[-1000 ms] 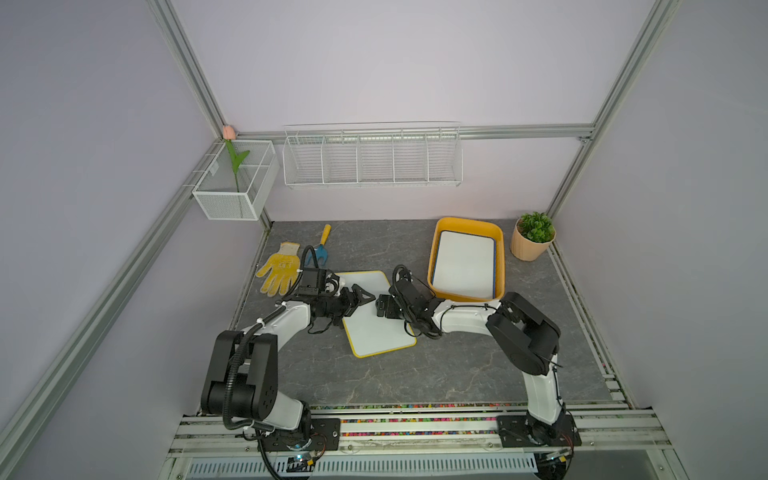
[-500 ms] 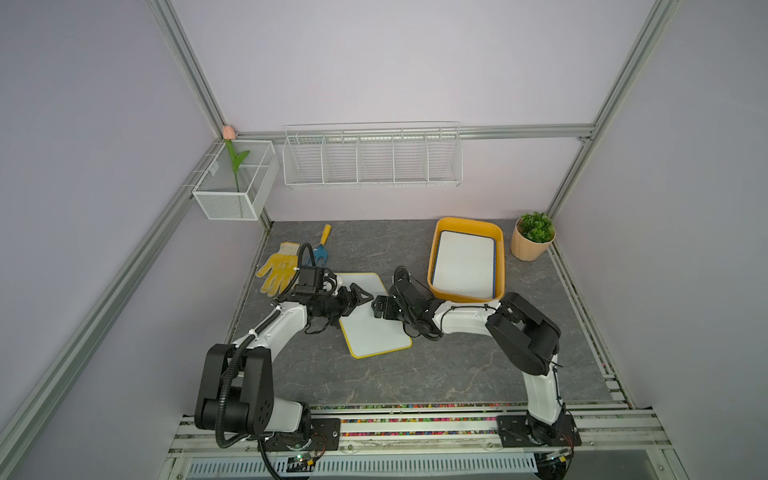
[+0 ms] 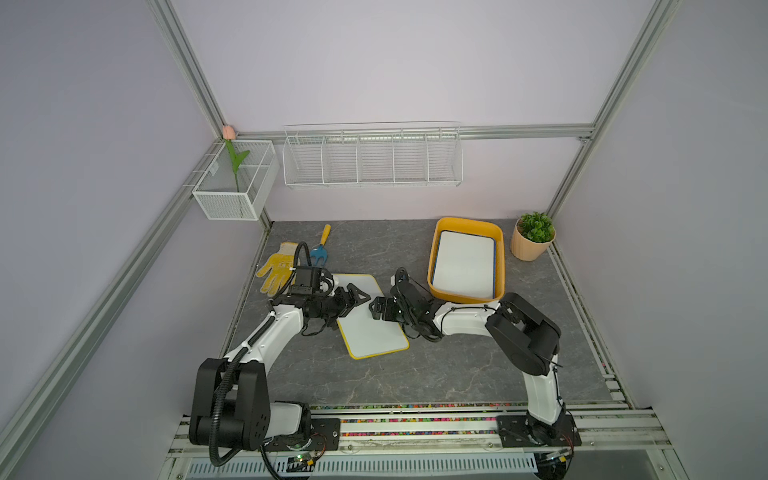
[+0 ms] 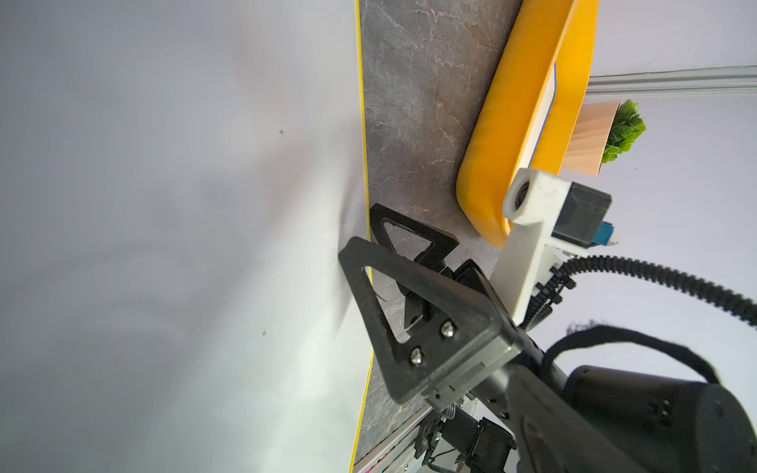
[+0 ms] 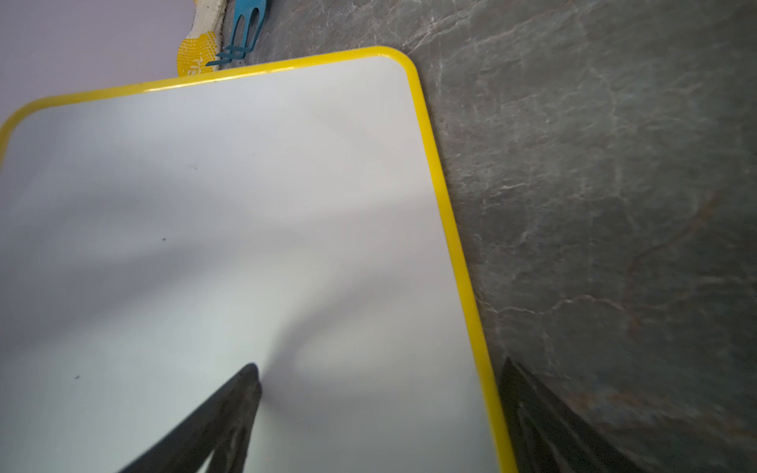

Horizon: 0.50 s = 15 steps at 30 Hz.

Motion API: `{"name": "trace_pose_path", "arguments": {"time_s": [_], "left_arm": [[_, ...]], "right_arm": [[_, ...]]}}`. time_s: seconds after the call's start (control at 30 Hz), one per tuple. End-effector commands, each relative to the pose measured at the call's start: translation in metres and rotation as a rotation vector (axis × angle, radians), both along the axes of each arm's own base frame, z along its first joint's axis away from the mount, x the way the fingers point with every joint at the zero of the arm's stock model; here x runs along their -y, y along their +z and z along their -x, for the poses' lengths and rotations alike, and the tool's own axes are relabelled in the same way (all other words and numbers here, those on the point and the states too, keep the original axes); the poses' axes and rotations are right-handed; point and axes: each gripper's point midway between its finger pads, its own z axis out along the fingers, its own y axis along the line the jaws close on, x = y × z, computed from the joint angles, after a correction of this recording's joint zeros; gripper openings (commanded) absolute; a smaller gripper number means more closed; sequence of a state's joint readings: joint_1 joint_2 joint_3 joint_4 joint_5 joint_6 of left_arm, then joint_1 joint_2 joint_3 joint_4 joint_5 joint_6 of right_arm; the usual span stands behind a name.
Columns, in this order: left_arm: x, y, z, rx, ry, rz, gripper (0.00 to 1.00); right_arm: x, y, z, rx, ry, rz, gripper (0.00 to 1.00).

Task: Put the whiteboard into the storage box
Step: Pick up the whiteboard at the center of the board.

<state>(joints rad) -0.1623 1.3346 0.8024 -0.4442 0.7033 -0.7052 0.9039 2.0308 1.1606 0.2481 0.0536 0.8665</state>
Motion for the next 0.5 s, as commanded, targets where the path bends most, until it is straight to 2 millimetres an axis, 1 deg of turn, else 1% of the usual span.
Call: {"name": "trace_pose_path", "arguments": {"time_s": [0.0, 0.17, 0.33, 0.4, 0.43, 0.47], "left_arm": [[-0.0028, 0.0144, -0.0052, 0.052, 0.000, -0.005, 0.91], [-0.0066, 0.0153, -0.0017, 0.054, 0.010, -0.015, 0.88], [-0.0093, 0.0206, 0.0005, 0.070, 0.020, -0.014, 0.86], [-0.0100, 0.0197, 0.0002, 0.069, 0.023, -0.016, 0.81], [-0.0097, 0.0188, 0.0000, 0.067, 0.021, -0.014, 0.78], [-0.0087, 0.0175, -0.0004, 0.064, 0.019, -0.009, 0.72]], "right_arm": [[0.0432, -0.0841, 0.0526, -0.262, 0.012, 0.209, 0.94], [0.0438, -0.0850, 0.0521, -0.266, 0.007, 0.210, 0.93], [0.0445, -0.0895, 0.0529, -0.282, 0.002, 0.207, 0.93], [0.0439, -0.0897, 0.0533, -0.284, 0.002, 0.202, 0.94], [0.0436, -0.0890, 0.0529, -0.283, 0.001, 0.200, 0.94], [0.0436, -0.0886, 0.0528, -0.282, 0.001, 0.199, 0.94]]}}
